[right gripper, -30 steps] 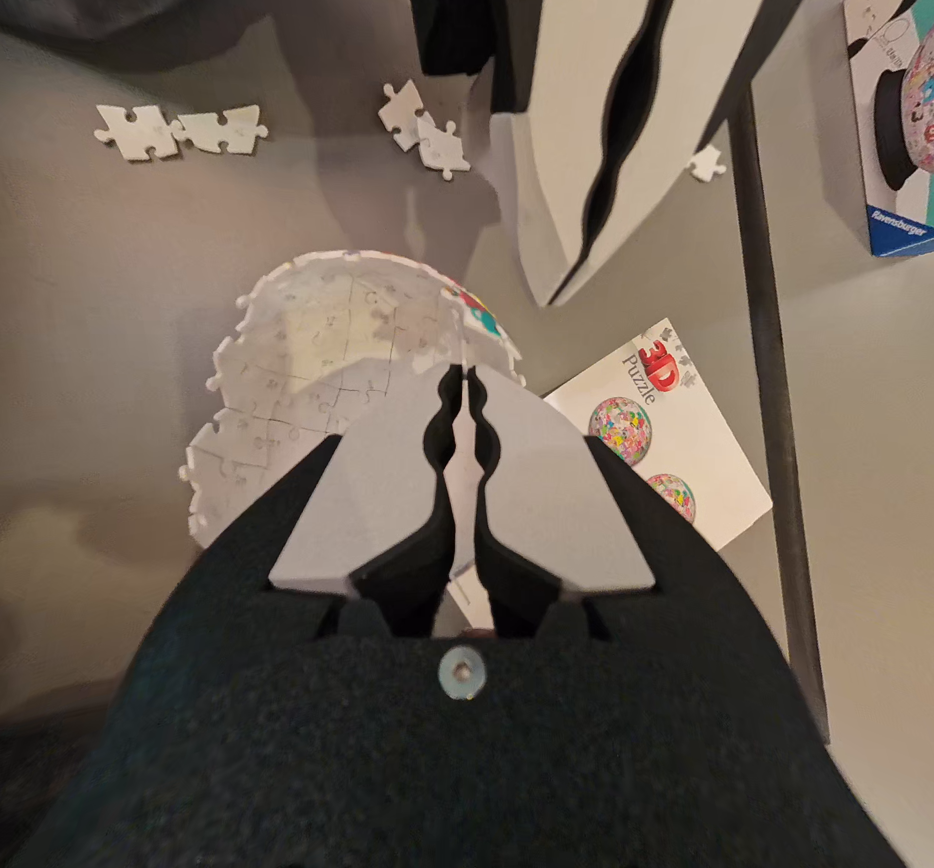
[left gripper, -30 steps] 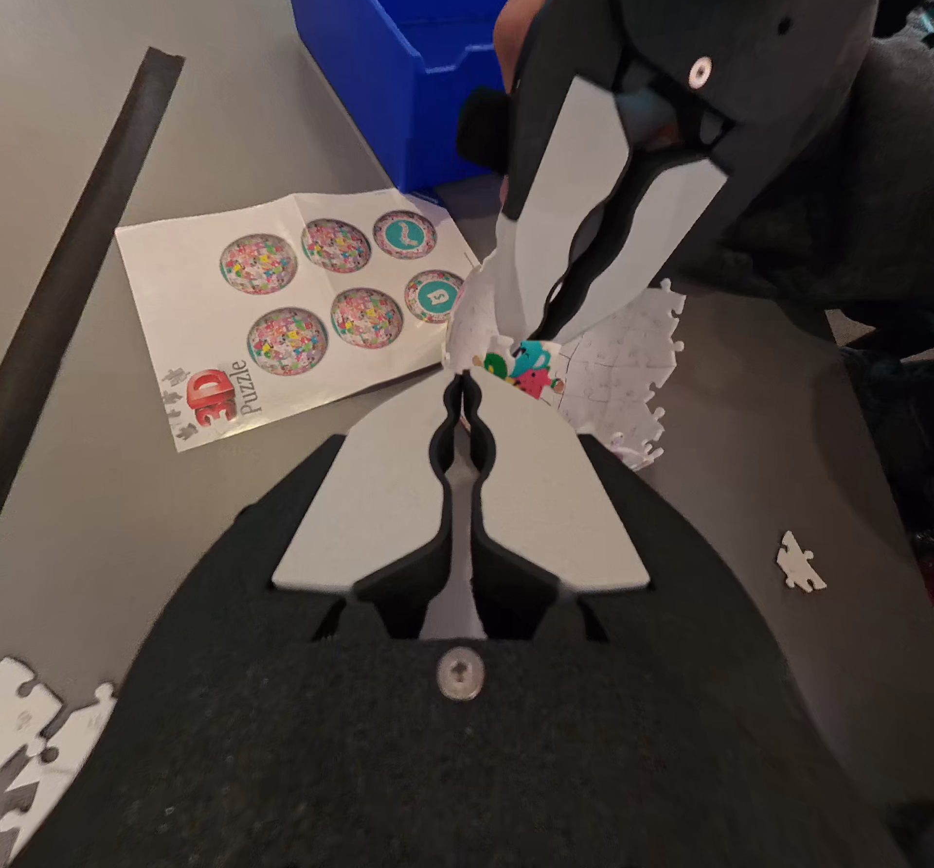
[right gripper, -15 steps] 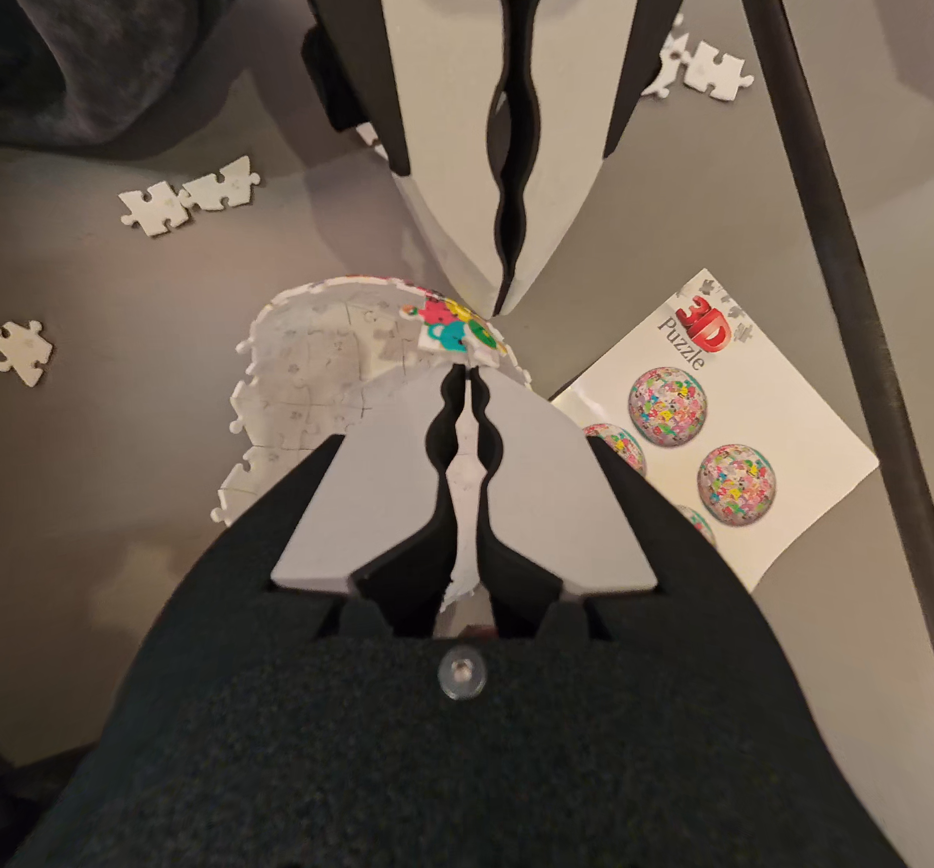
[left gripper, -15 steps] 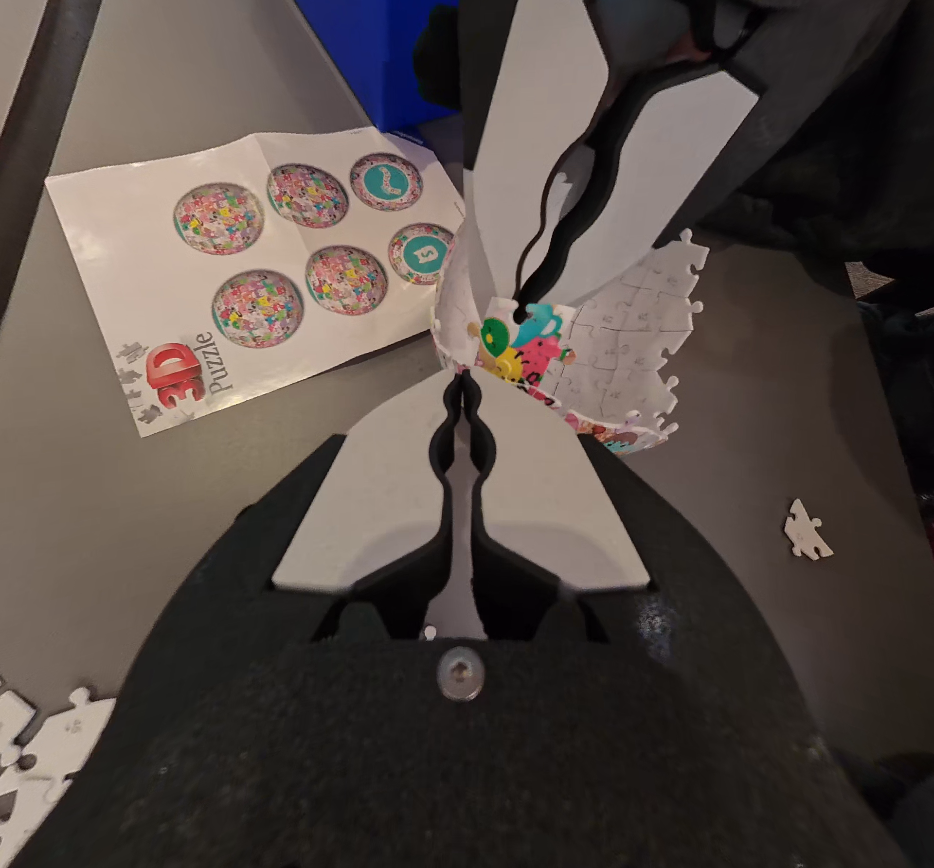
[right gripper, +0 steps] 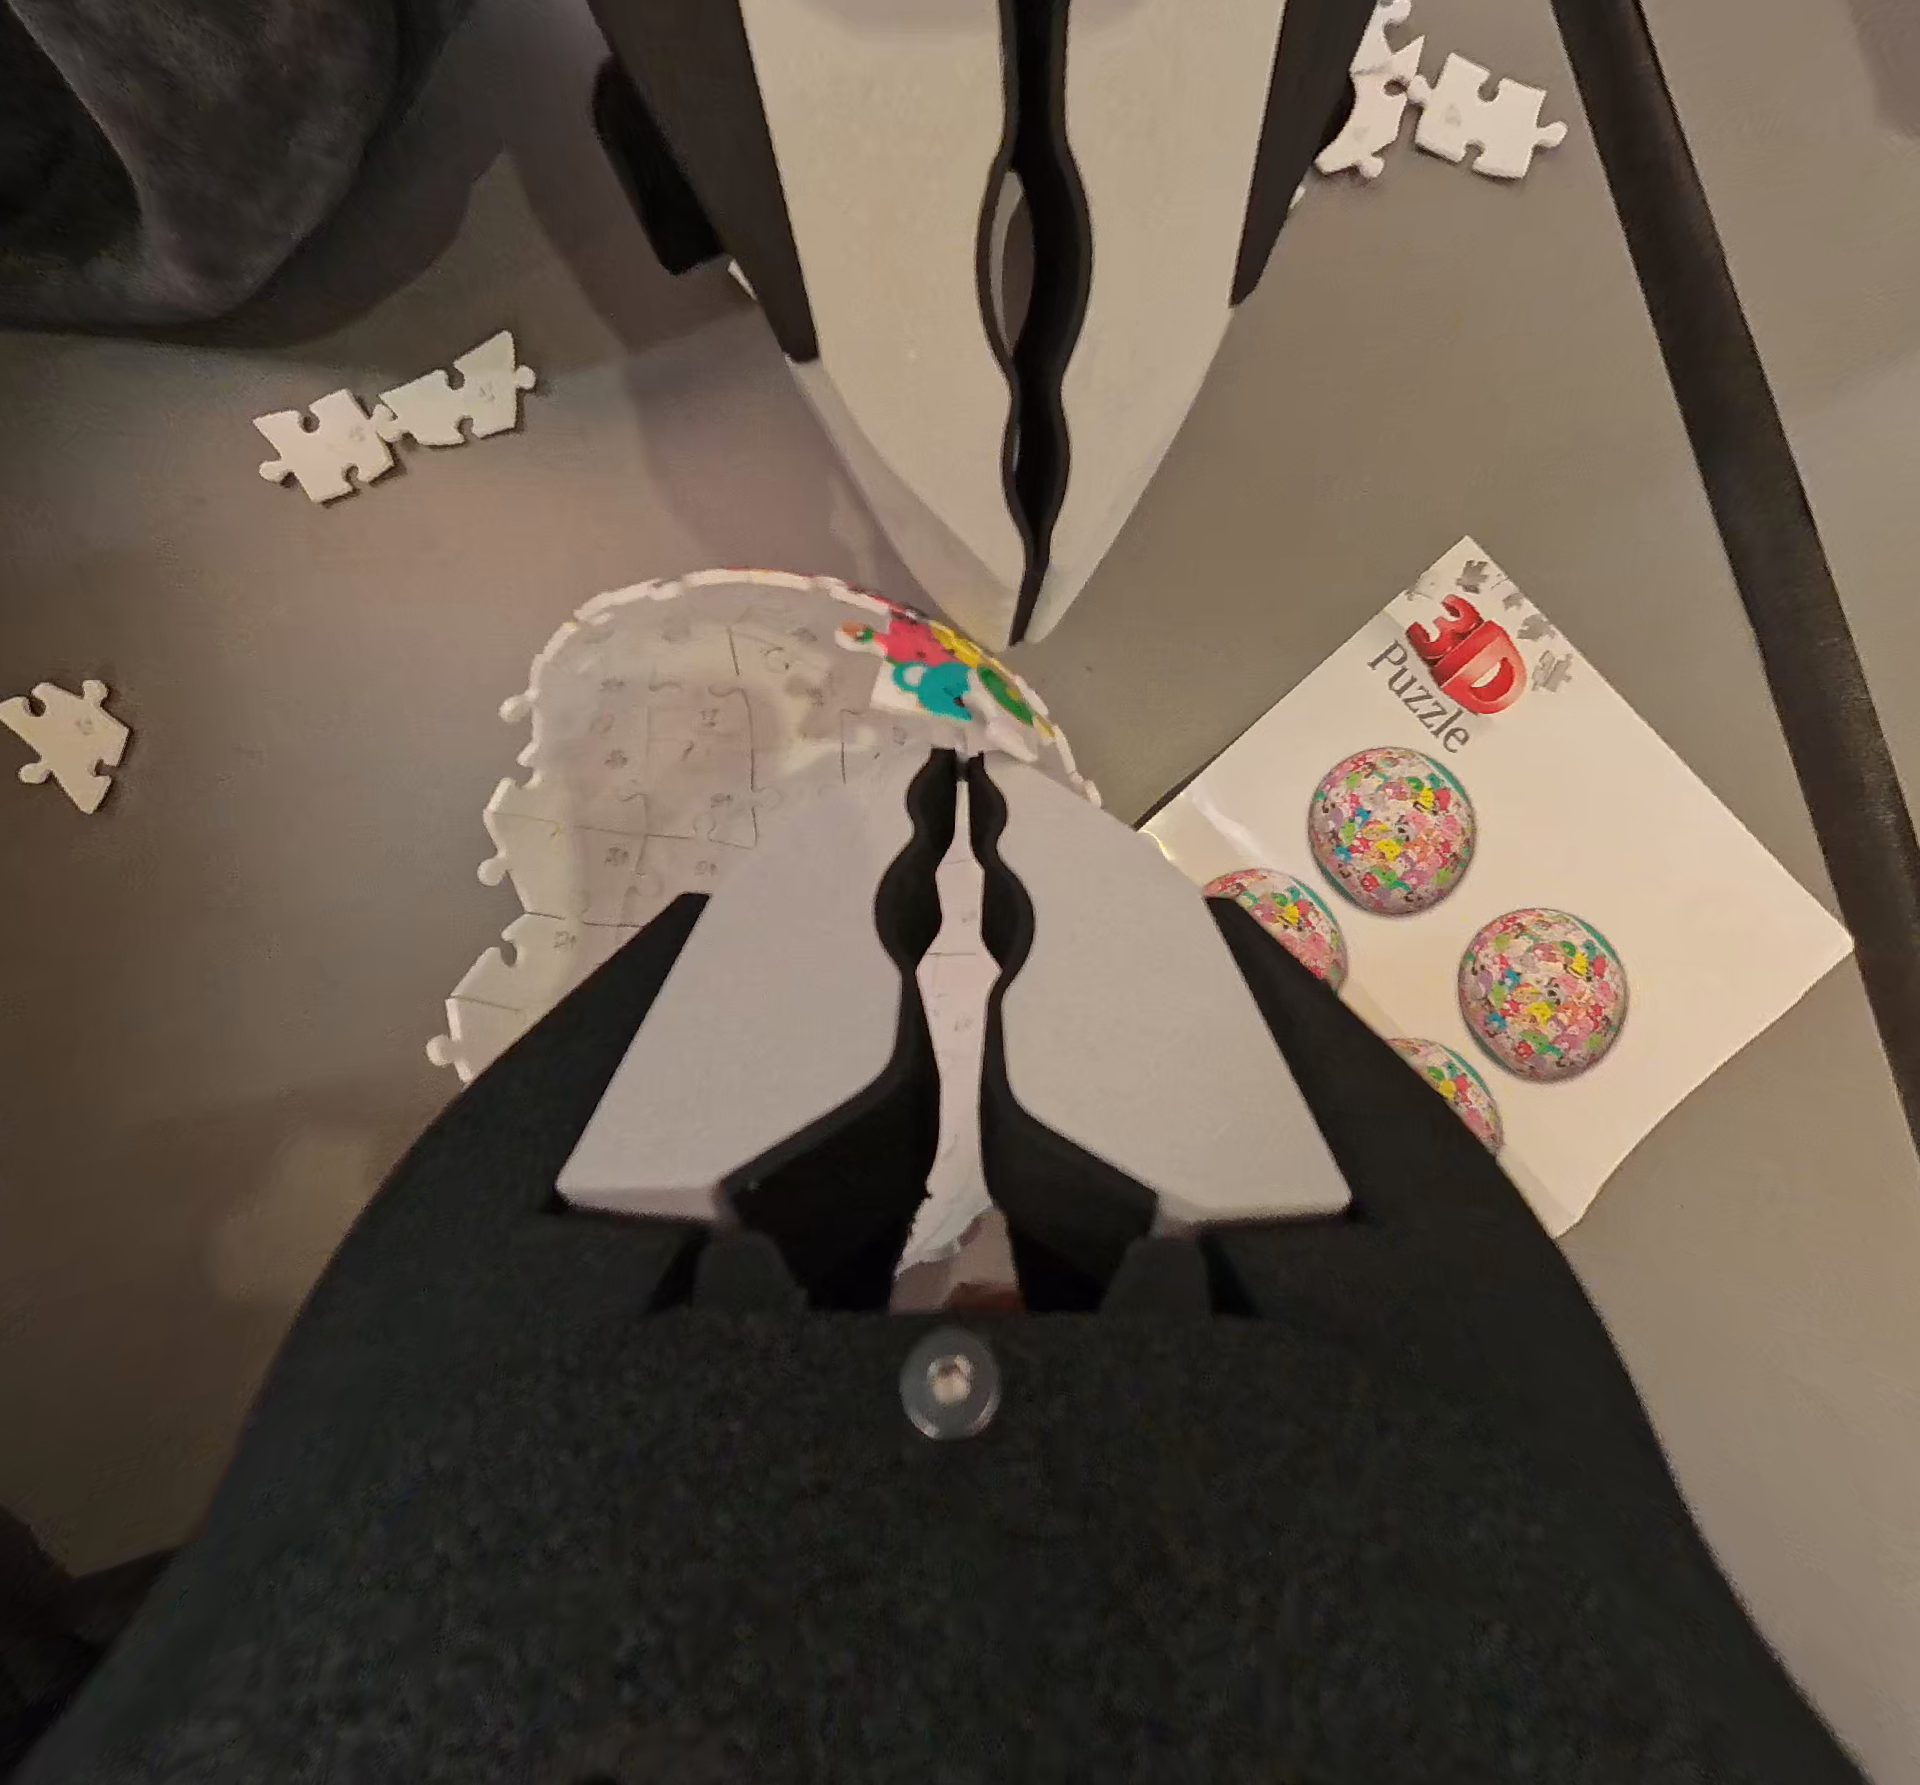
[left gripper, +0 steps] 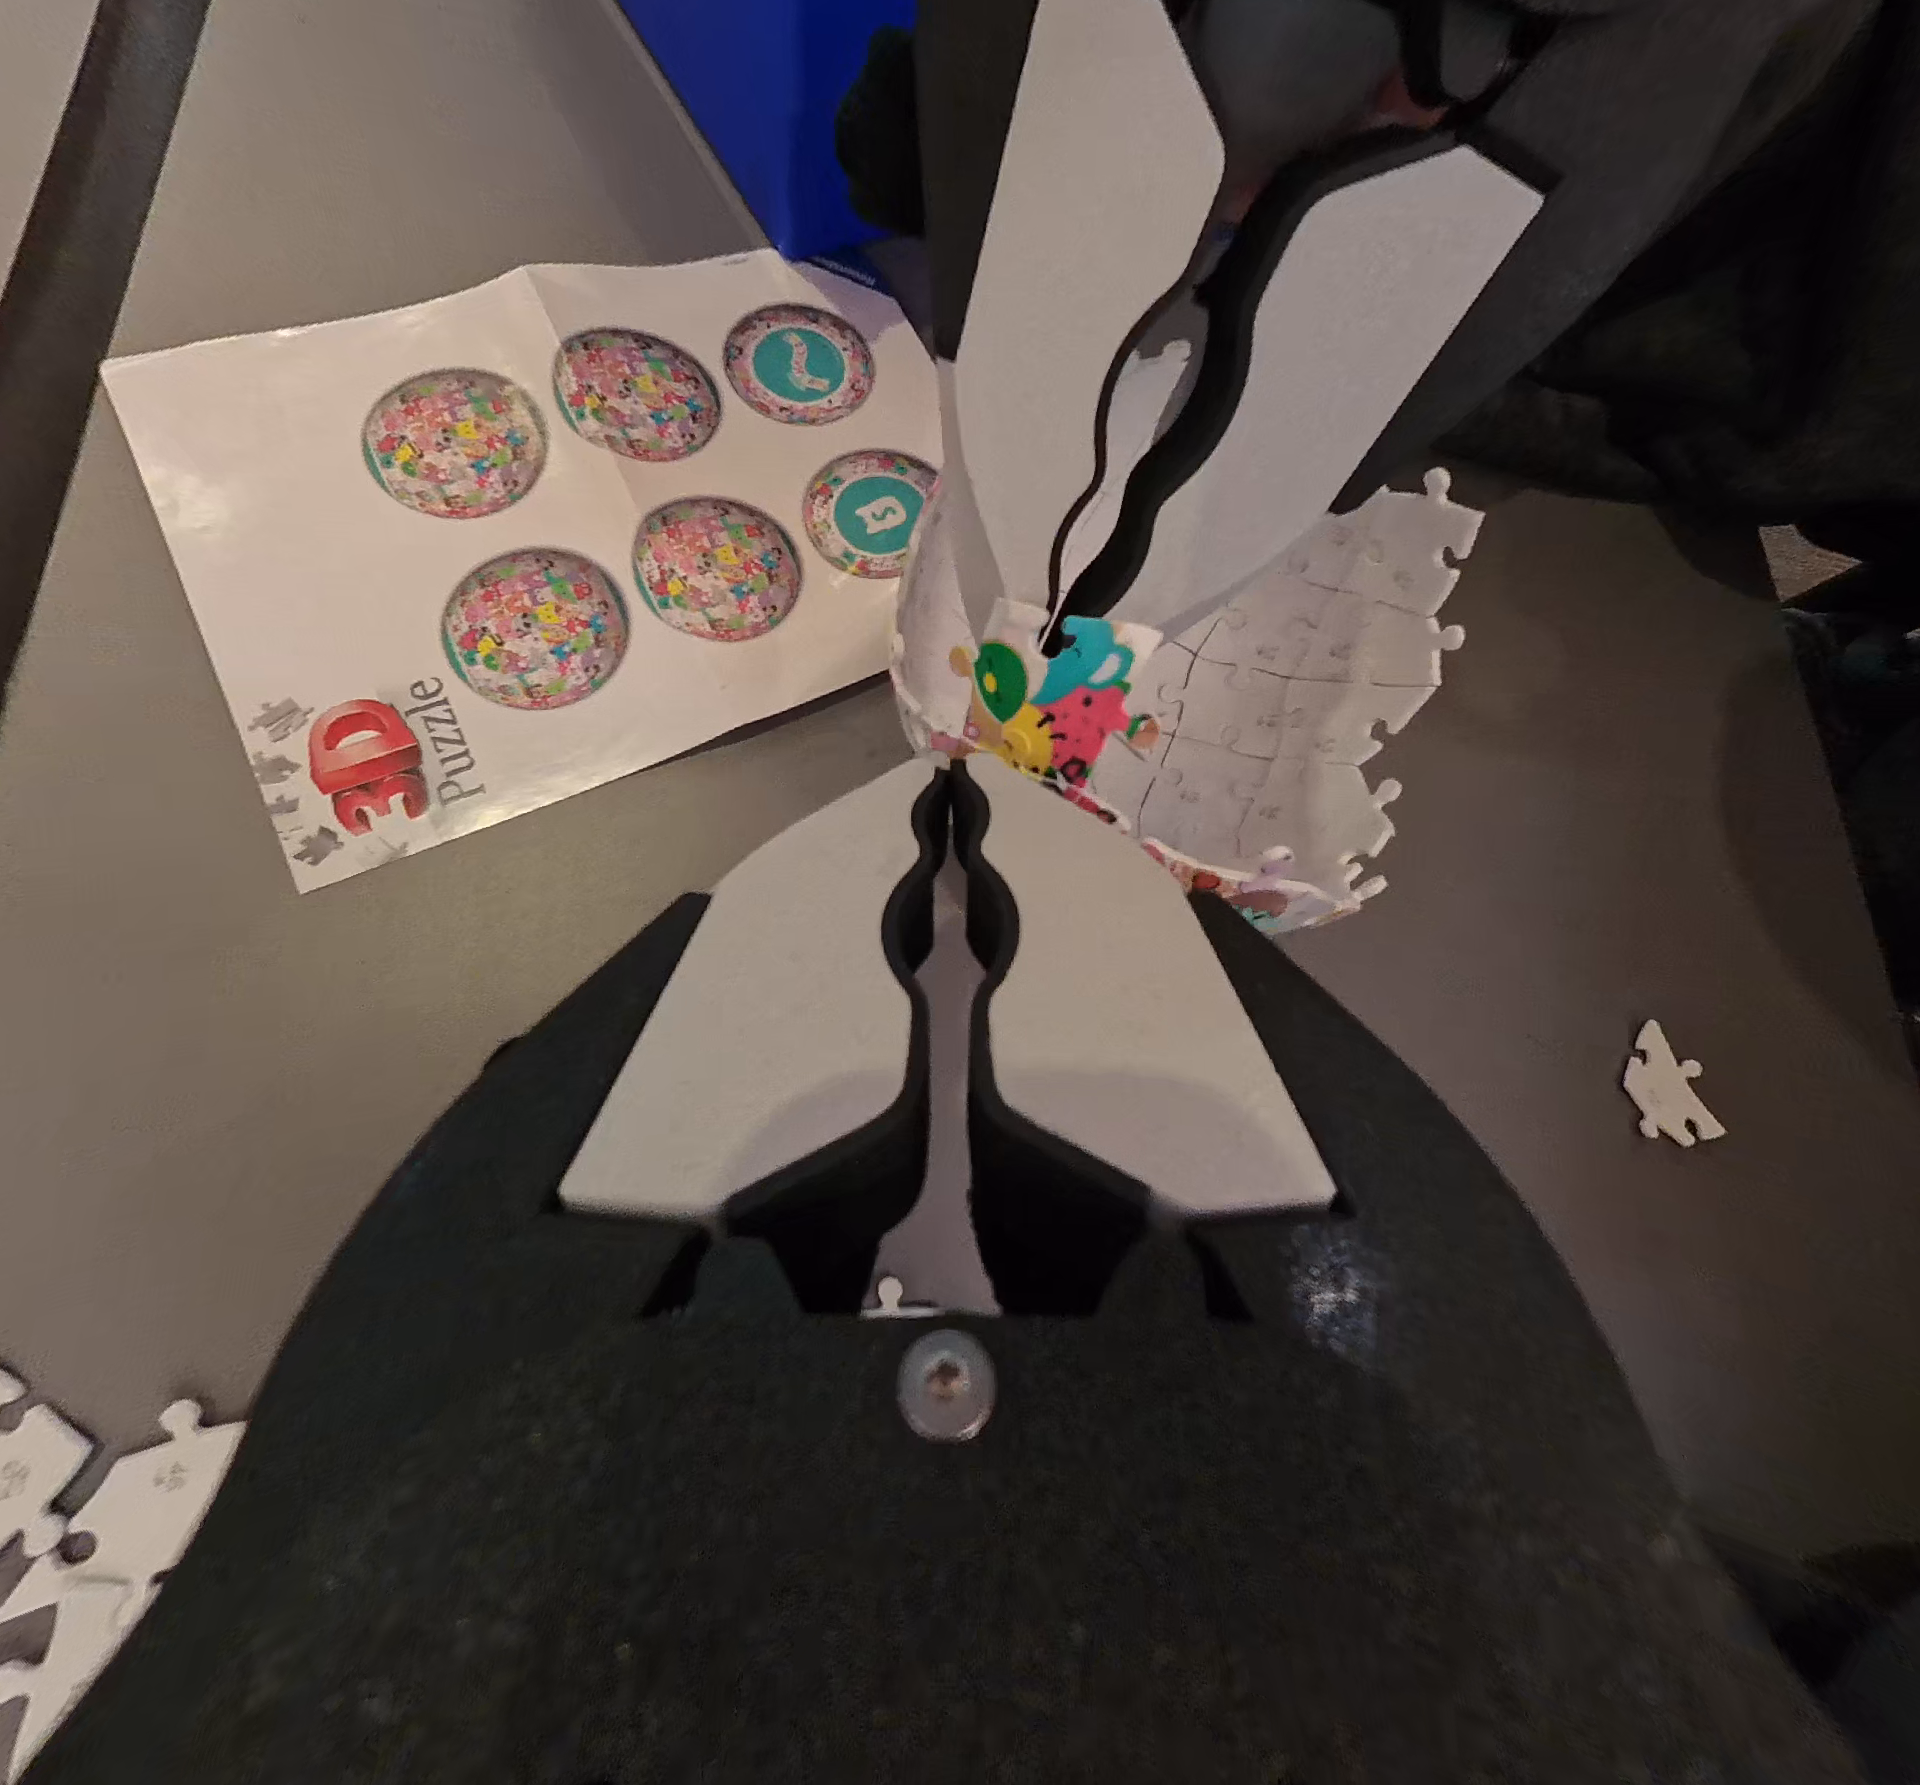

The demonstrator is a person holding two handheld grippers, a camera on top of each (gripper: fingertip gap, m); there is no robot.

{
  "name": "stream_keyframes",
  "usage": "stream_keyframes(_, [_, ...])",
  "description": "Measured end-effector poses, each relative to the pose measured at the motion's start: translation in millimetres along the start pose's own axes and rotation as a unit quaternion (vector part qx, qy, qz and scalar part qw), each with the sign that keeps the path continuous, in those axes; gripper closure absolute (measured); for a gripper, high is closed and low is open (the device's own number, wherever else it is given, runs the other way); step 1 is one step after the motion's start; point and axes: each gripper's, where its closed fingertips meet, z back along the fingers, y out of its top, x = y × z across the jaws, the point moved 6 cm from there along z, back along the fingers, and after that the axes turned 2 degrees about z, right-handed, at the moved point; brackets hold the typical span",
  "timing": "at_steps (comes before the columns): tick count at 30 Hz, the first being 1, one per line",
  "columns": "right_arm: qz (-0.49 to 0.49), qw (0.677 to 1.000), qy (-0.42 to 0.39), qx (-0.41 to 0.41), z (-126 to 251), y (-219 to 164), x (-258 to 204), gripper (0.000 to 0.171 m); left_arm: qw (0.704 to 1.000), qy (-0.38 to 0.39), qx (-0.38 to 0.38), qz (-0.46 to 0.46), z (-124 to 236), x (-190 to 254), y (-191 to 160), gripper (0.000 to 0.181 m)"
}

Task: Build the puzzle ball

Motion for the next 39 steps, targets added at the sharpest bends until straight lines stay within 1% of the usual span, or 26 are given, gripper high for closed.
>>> stream_keyframes(5, [-0.022,1.000,0.003,-0.006,1,0,0,0.169,1.000,0.005,0.010,0.003,4,-2,1,0.181])
stream_keyframes(11, [-0.086,0.996,0.026,0.002,1,0,5,0.169,1.000,0.009,0.011,-0.007,2,0,3,0.181])
stream_keyframes(15, [-0.095,0.995,0.038,0.001,5,1,1,0.169,1.000,0.011,0.019,-0.002,5,-2,4,0.181])
stream_keyframes(19, [-0.069,0.996,0.055,0.011,13,7,-9,0.170,0.999,0.021,0.023,-0.001,7,-5,5,0.181])
stream_keyframes(23, [-0.020,0.996,0.075,0.034,25,10,-19,0.169,0.998,0.038,0.051,-0.001,15,-7,11,0.181])
stream_keyframes(25, [0.004,0.996,0.067,0.057,36,13,-18,0.169,0.996,0.045,0.078,-0.002,24,-5,19,0.179])
stream_keyframes(27, [0.028,0.993,0.055,0.100,53,18,-17,0.169,0.993,0.045,0.108,-0.007,37,0,27,0.171])
stream_keyframes(29, [0.055,0.989,-0.005,0.134,73,21,-10,0.169,0.989,0.042,0.137,-0.020,48,10,36,0.163])
stream_keyframes(30, [0.066,0.987,-0.033,0.140,83,22,-7,0.169,0.988,0.039,0.149,-0.030,51,17,41,0.161])
stream_keyframes(33, [0.096,0.981,-0.064,0.155,104,24,-15,0.169,0.983,0.040,0.162,-0.072,51,39,53,0.156])
stream_keyframes(35, [0.097,0.980,-0.071,0.160,112,28,-21,0.169,0.980,0.048,0.168,-0.100,46,56,61,0.155])
stream_keyframes(37, [0.090,0.982,-0.079,0.146,114,28,-26,0.169,0.974,0.077,0.176,-0.120,44,70,69,0.155])
stream_keyframes(39, [0.086,0.982,-0.065,0.155,115,31,-37,0.169,0.969,0.094,0.188,-0.126,45,84,76,0.159])
